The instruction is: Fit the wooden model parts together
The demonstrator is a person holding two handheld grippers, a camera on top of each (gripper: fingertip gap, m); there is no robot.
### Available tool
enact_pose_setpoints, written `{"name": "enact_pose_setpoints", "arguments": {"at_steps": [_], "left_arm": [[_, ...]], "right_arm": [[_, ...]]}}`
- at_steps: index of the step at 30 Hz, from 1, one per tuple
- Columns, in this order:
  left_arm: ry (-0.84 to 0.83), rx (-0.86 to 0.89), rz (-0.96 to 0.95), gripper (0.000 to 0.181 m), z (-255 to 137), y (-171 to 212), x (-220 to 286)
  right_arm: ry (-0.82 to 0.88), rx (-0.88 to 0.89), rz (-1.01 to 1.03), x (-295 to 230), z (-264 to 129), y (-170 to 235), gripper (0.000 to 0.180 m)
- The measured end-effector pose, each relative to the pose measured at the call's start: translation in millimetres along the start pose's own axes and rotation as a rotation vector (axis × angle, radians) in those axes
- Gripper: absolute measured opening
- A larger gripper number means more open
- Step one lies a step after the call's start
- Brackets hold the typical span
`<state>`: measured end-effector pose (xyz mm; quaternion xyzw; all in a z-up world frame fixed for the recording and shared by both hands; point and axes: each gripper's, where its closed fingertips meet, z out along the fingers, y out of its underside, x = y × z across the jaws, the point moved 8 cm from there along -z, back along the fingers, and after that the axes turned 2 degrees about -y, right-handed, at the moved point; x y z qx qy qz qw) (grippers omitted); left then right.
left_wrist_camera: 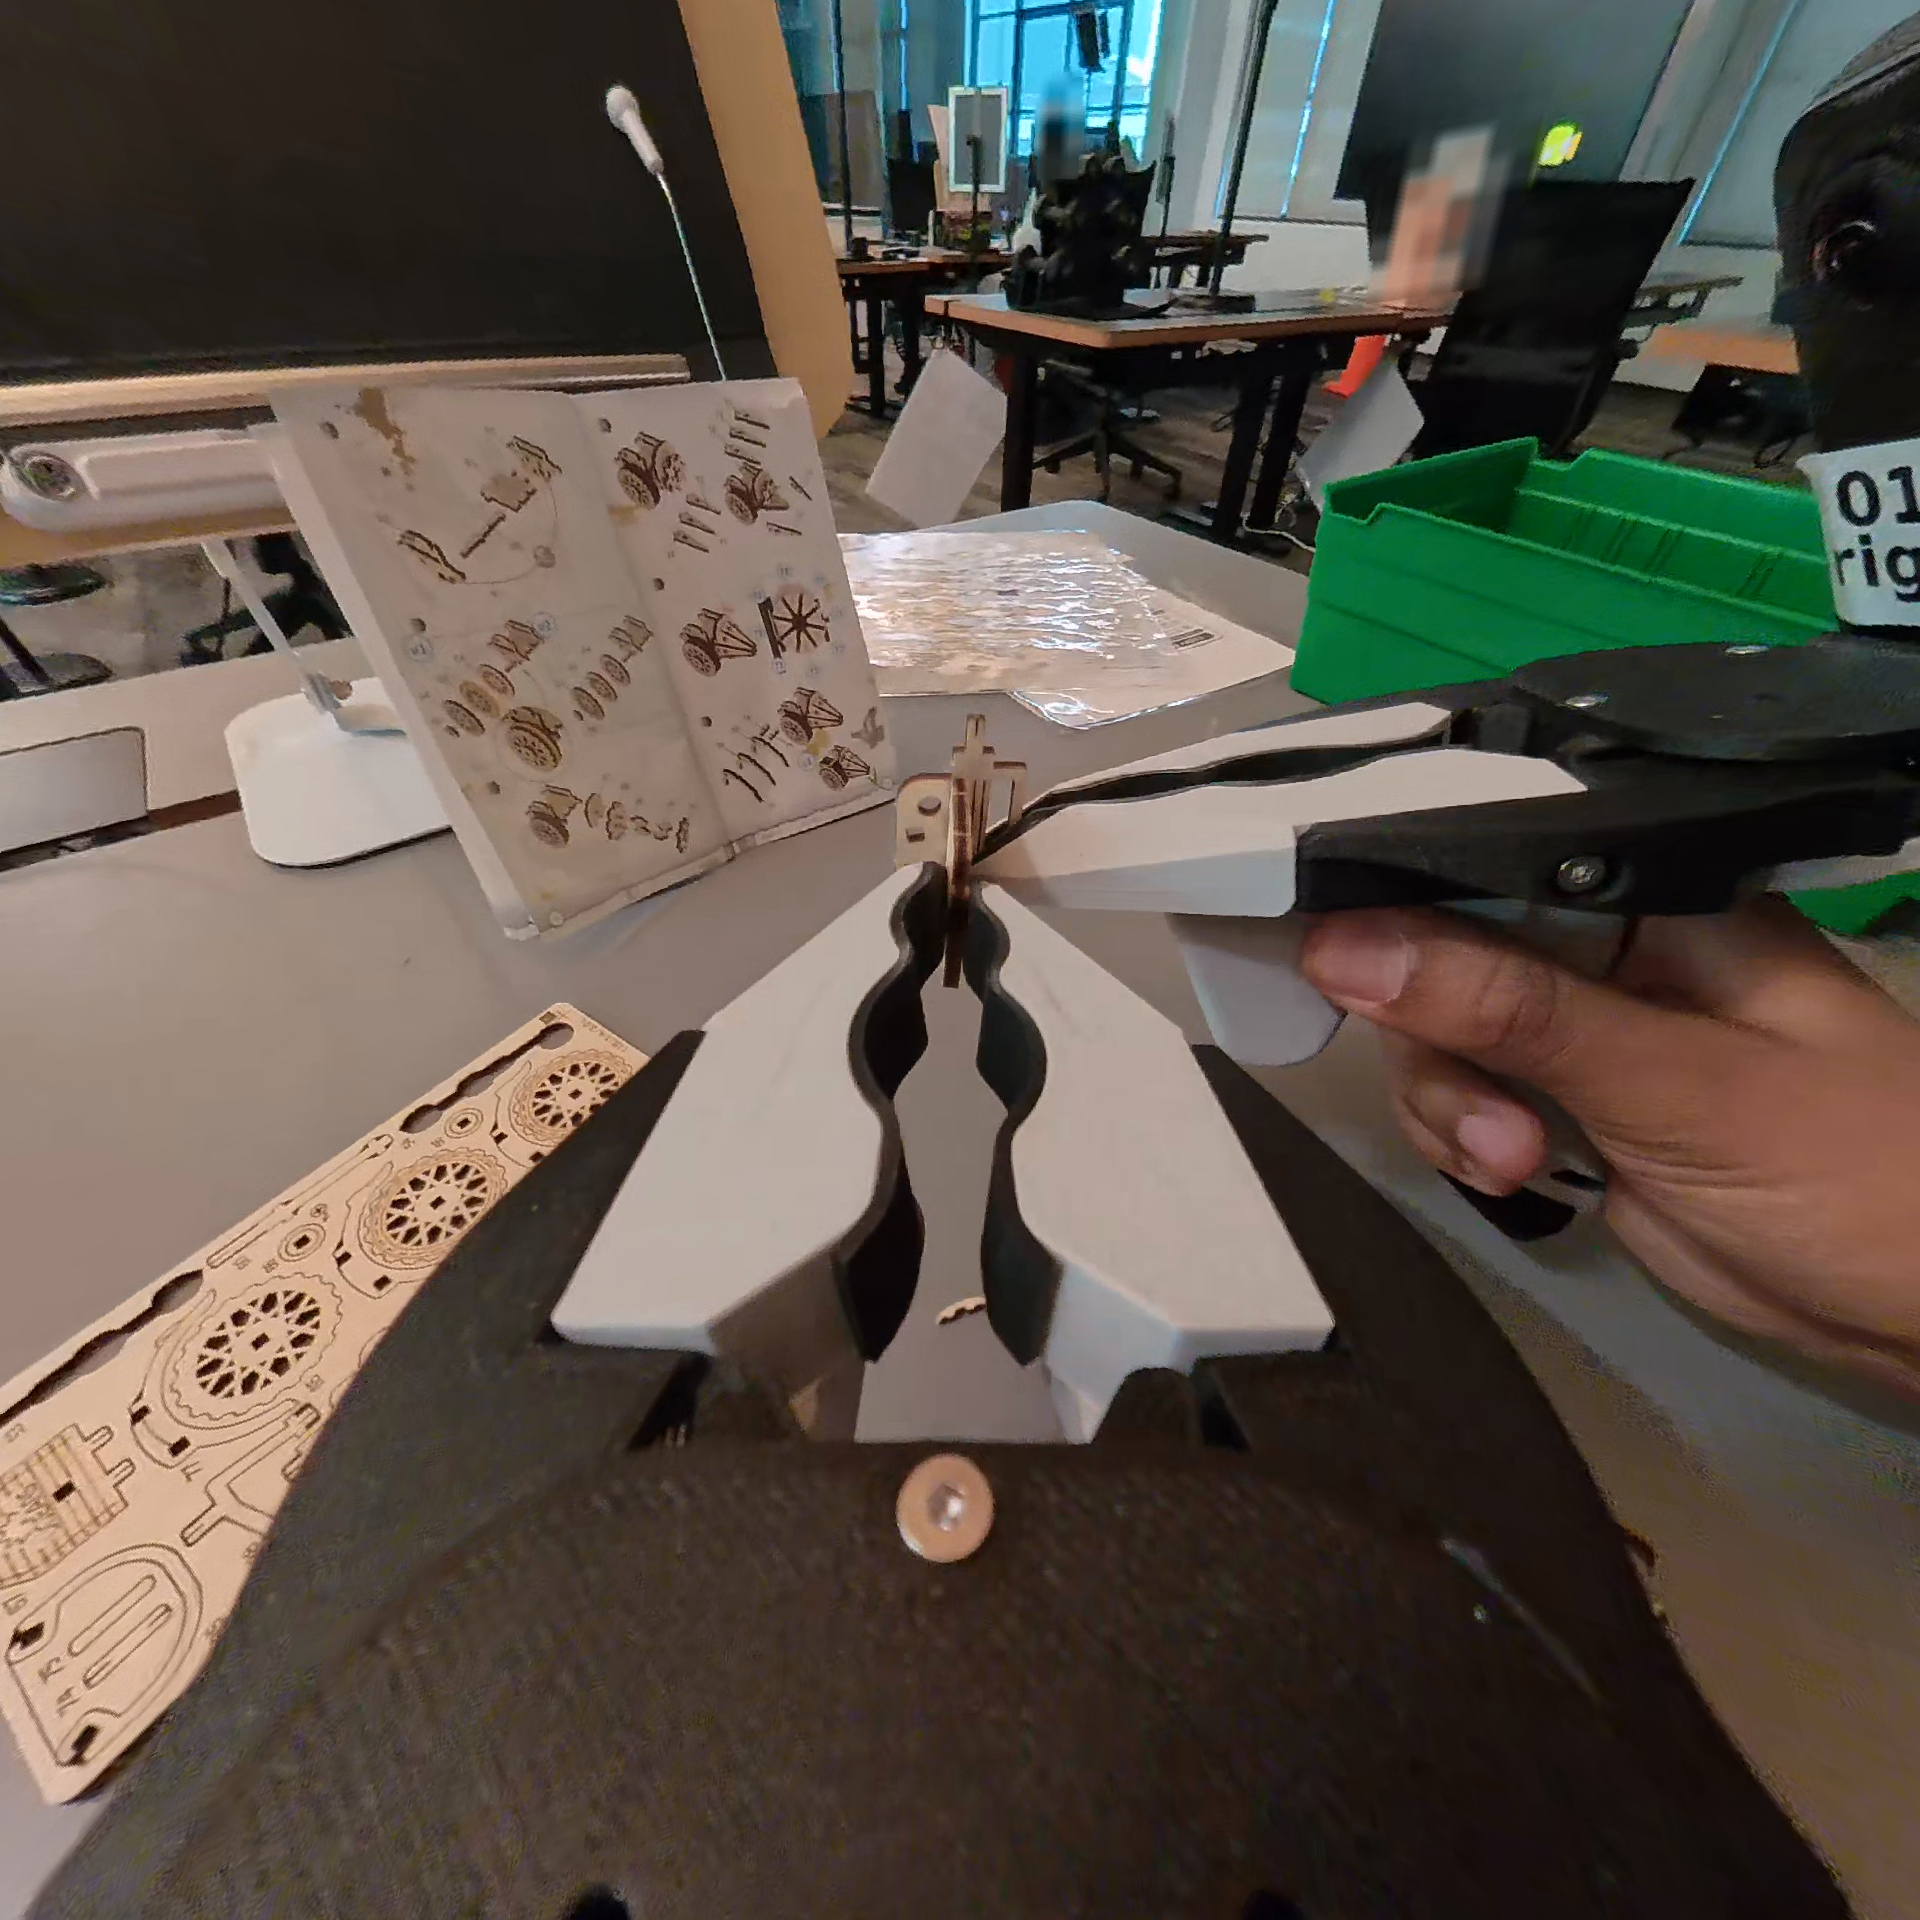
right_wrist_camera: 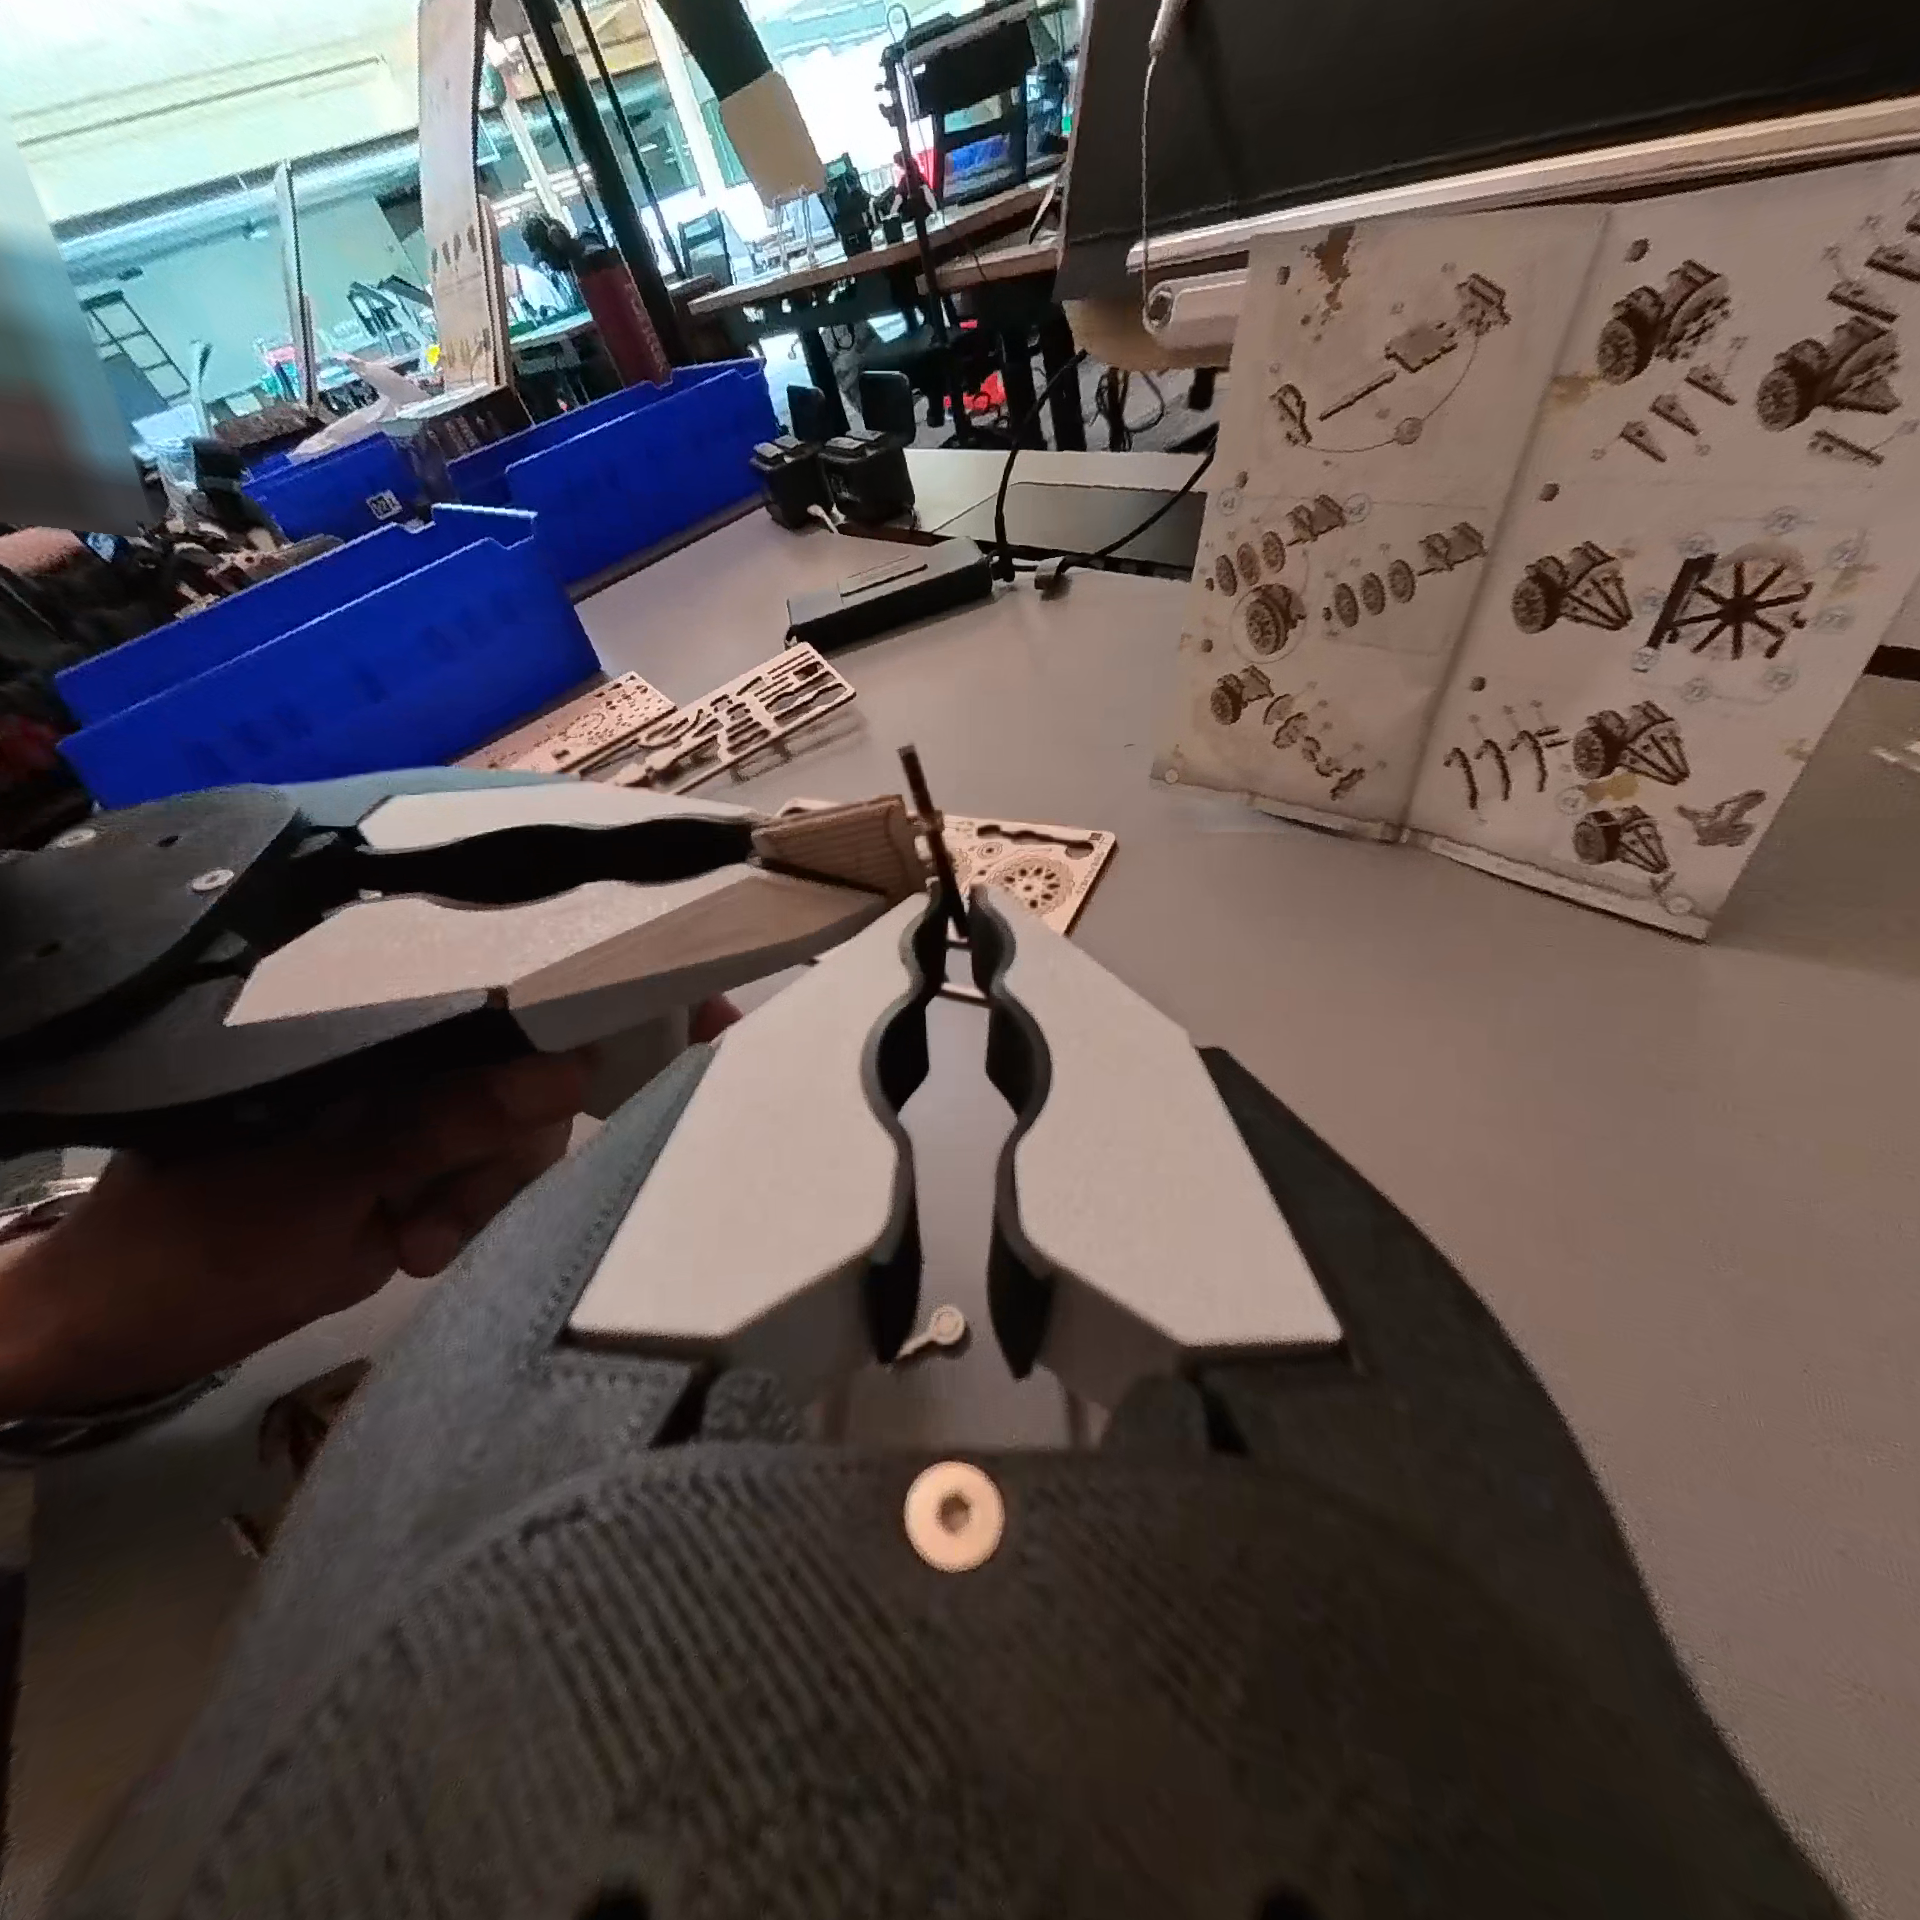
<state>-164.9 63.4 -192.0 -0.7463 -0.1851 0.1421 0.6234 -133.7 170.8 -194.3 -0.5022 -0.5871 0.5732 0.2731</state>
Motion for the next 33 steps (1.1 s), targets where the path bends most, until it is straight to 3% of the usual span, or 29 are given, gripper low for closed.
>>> {"name": "enact_pose_setpoints", "arguments": {"at_steps": [3, 8, 13, 17, 20, 24, 28, 33], "left_arm": [[0.016, -0.003, -0.056, 0.001, 1, 2, -3], [0.198, -0.009, -0.458, 0.001, 1, 9, -20], [0.214, -0.031, -0.431, 0.001, 3, 11, -13], [0.18, -0.03, -0.406, 0.001, 4, 11, -11], [0.113, -0.008, -0.289, 0.002, 2, 6, -5], [0.086, 0.008, -0.282, 0.002, 3, 5, -3], [0.08, 0.011, -0.255, 0.002, 3, 5, -5], [0.166, -0.028, -0.418, 0.001, 3, 12, -17]], "right_arm": [[0.045, -0.003, -0.105, -2, 2, 1, 0.002], [0.032, -0.012, -0.309, -5, 3, 1, 0.004], [-0.07, -0.011, -0.175, 3, -3, 0, 0.002], [0.009, -0.077, -0.303, -2, -2, -2, 0.002], [0.002, -0.045, -0.229, -1, -3, -5, 0.002], [0.038, -0.006, -0.199, -3, -3, -4, 0.002], [-0.043, 0.039, 0.032, 4, -1, -3, 0.003], [0.005, 0.053, -0.205, -6, -2, -3, 0.011]]}}
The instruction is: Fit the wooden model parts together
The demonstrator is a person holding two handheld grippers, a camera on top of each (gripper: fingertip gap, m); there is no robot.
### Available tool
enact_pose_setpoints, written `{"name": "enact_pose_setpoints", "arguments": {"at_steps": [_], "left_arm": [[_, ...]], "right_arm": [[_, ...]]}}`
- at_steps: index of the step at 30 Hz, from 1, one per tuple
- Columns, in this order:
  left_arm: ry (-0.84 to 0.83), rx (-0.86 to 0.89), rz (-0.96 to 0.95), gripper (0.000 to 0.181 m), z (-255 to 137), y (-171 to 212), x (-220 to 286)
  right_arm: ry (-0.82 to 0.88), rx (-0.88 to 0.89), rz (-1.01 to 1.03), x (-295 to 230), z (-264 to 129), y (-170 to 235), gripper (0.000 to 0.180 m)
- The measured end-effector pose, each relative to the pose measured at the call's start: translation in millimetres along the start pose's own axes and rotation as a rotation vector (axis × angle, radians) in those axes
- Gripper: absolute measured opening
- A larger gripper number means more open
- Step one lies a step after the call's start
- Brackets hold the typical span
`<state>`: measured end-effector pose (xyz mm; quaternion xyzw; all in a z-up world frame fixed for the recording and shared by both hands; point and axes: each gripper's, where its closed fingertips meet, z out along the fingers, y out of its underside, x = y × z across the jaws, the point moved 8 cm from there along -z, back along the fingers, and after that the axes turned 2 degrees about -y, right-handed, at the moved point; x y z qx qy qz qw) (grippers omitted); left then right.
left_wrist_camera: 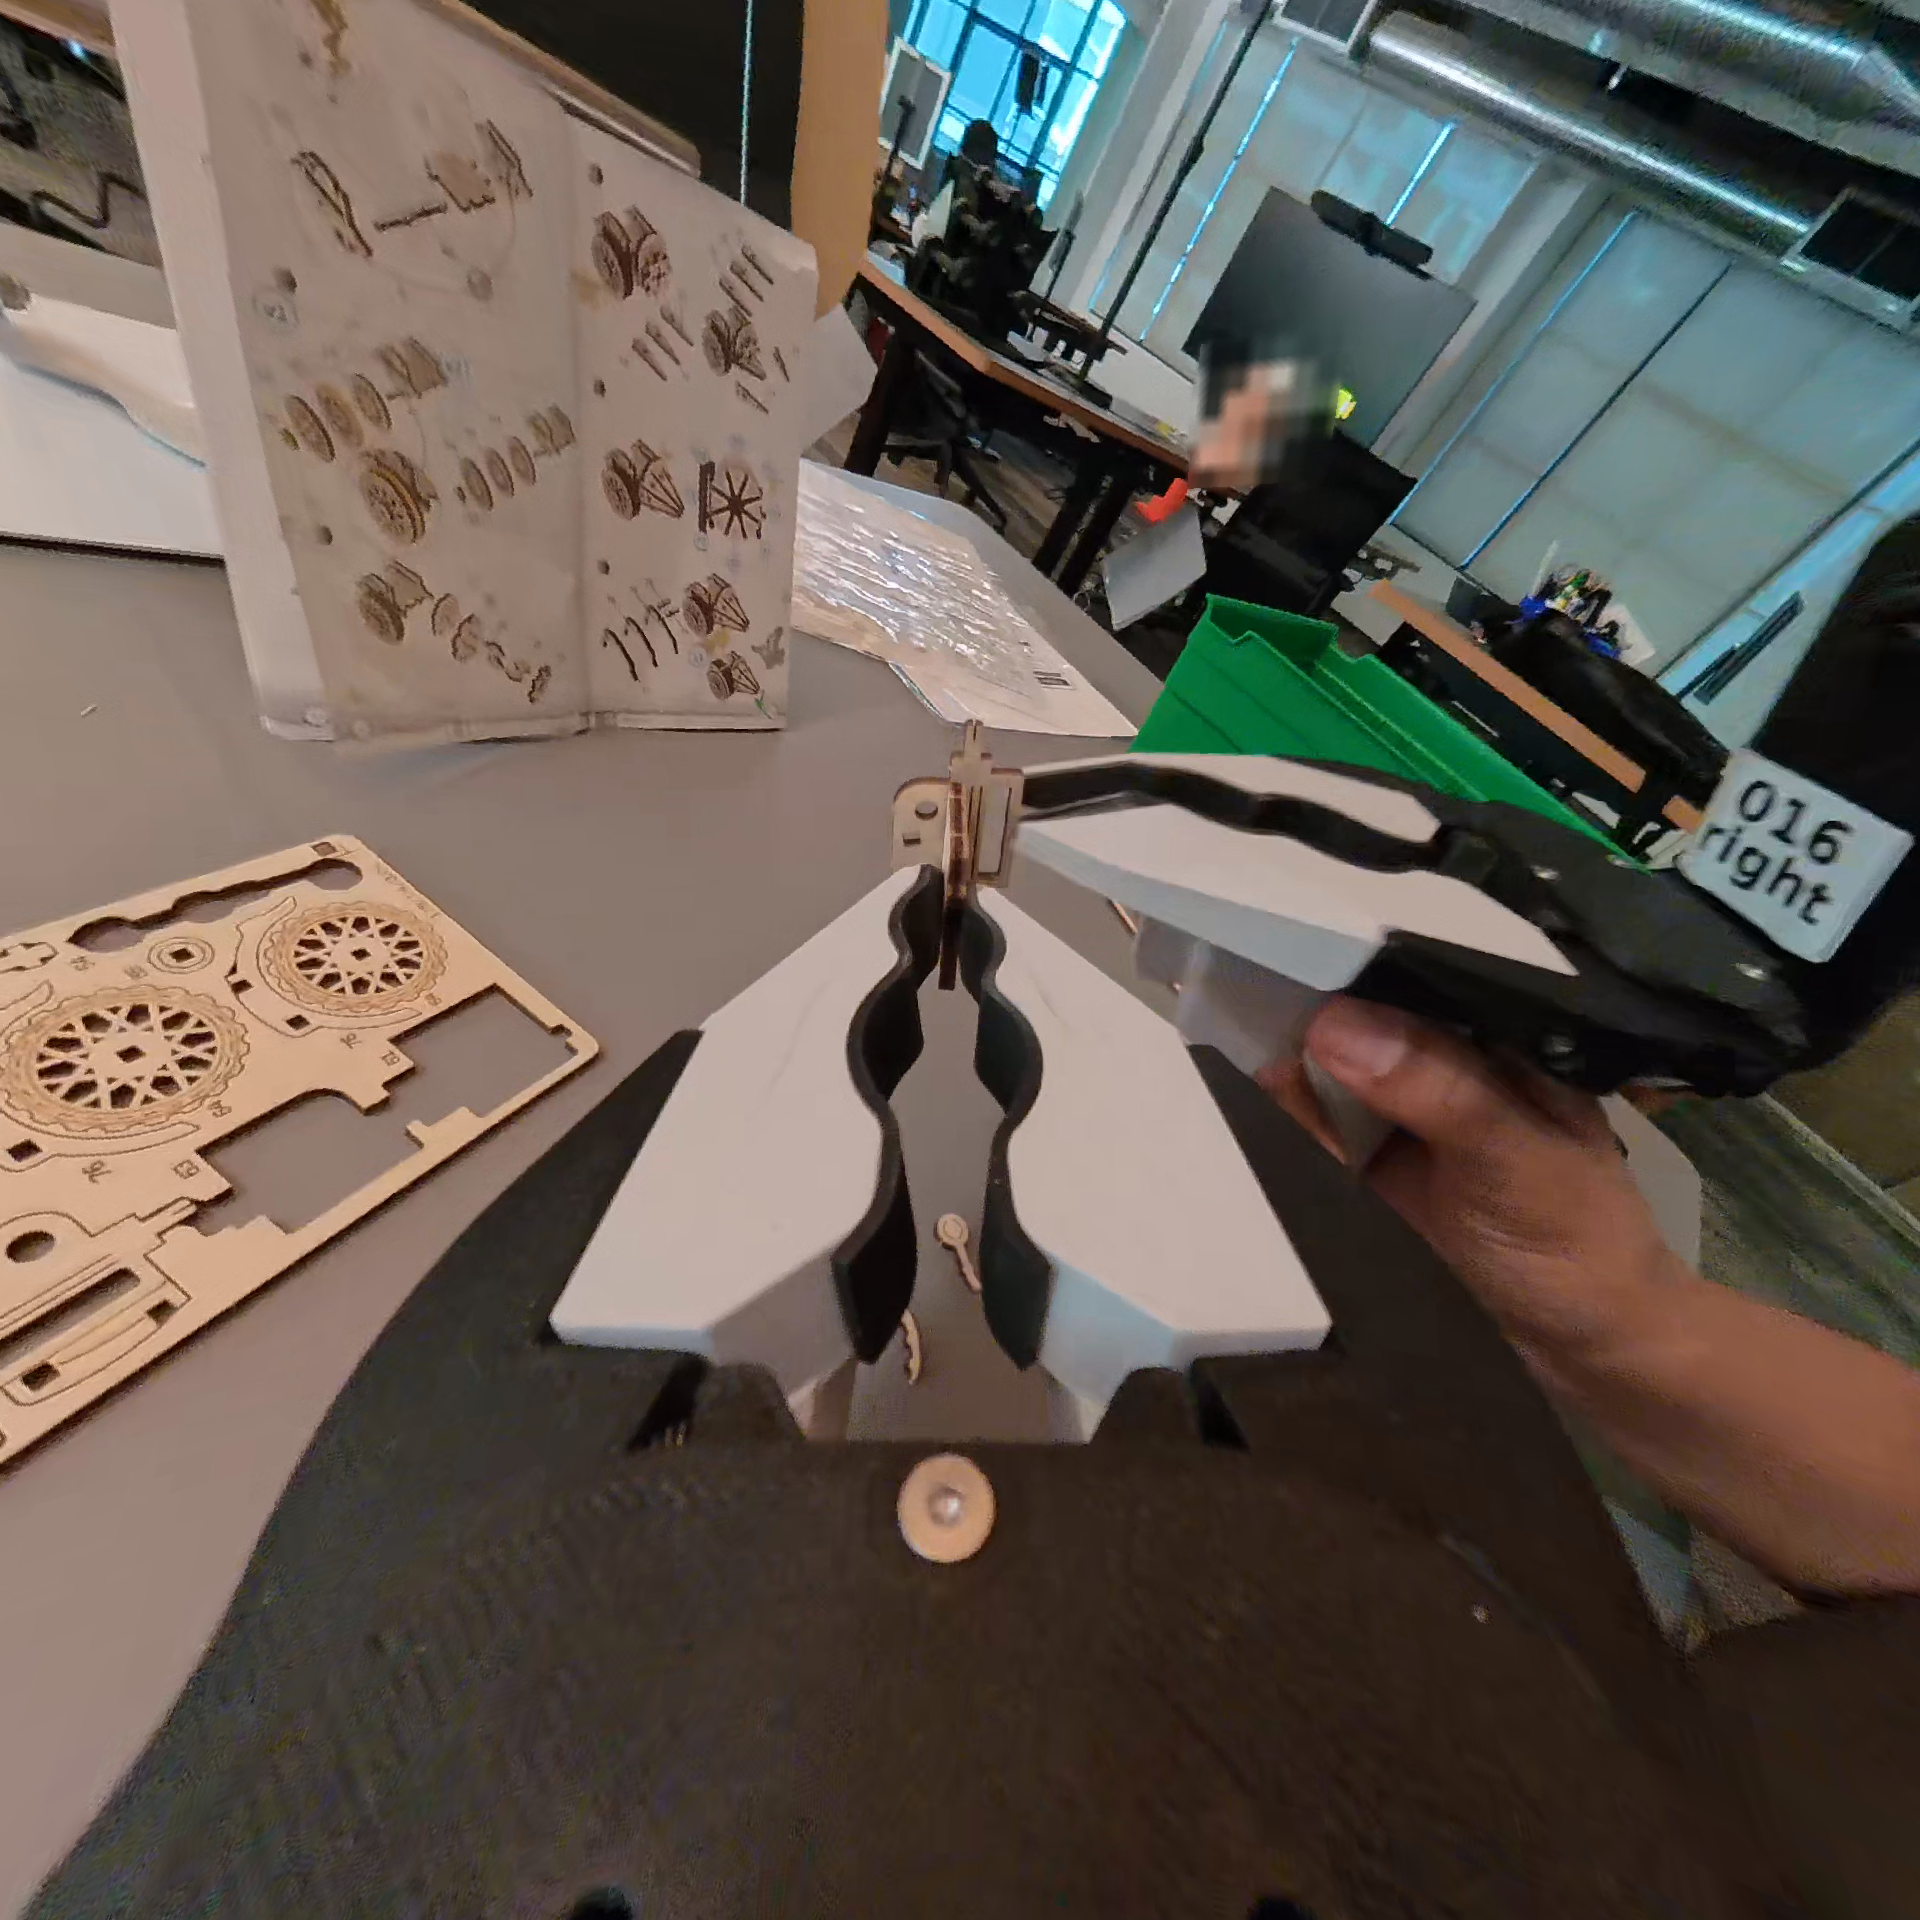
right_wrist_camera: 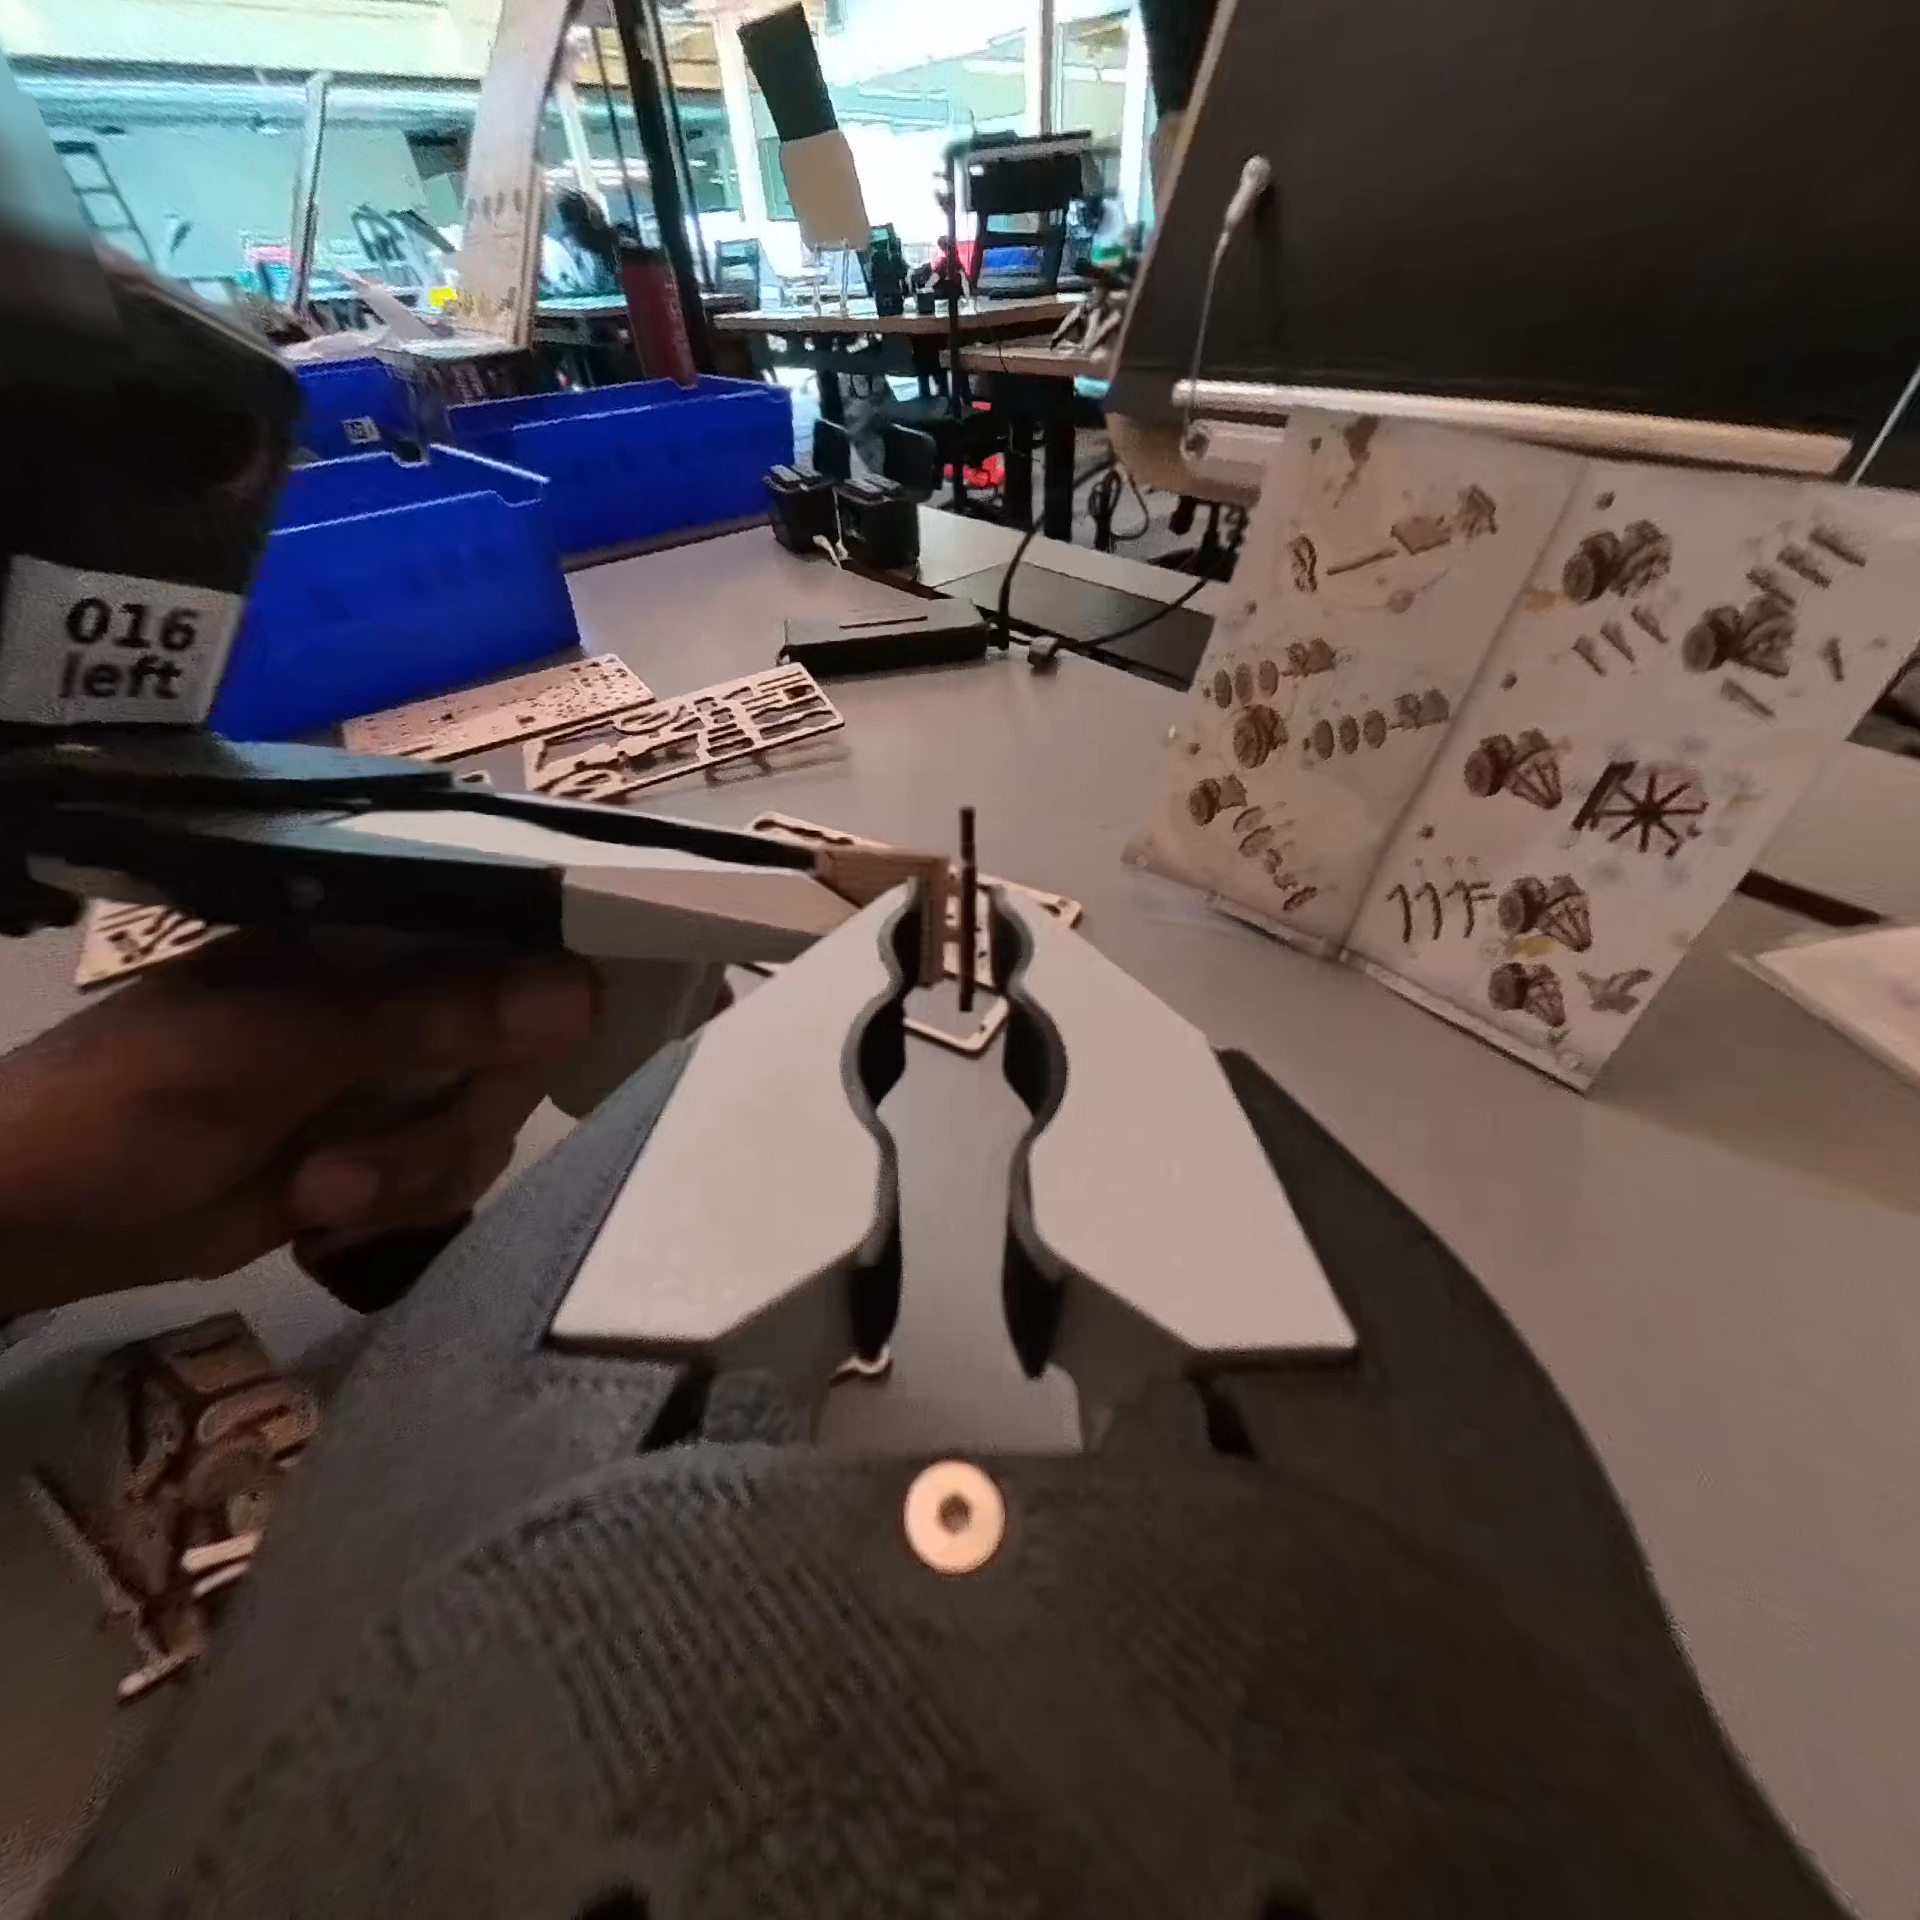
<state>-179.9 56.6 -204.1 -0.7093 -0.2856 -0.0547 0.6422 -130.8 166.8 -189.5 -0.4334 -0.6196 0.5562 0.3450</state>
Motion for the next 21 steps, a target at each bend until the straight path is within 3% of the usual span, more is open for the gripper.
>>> {"name": "enact_pose_setpoints", "arguments": {"at_steps": [9, 10, 12, 17, 19, 21], "left_arm": [[0.038, -0.012, 0.044, 0.001, 1, 0, 5], [0.052, -0.012, 0.046, 0.0, 1, 0, 6], [0.052, -0.014, 0.051, 0.0, 1, 0, 9], [0.037, -0.013, 0.115, 0.001, 3, 3, 14], [0.024, -0.013, 0.138, 0.002, 3, 5, 13], [0.013, 0.011, 0.124, 0.017, 2, 3, 11]], "right_arm": [[-0.071, 0.024, 0.058, 8, -7, -1, 0.002], [-0.049, 0.019, 0.065, 11, -7, -1, 0.019], [-0.026, 0.005, 0.056, 13, -7, 0, 0.025], [-0.059, 0.012, 0.047, 8, -8, -1, 0.002], [-0.059, -0.011, 0.056, 8, -6, 1, 0.002], [-0.081, -0.043, 0.086, 9, -5, 3, 0.002]]}}
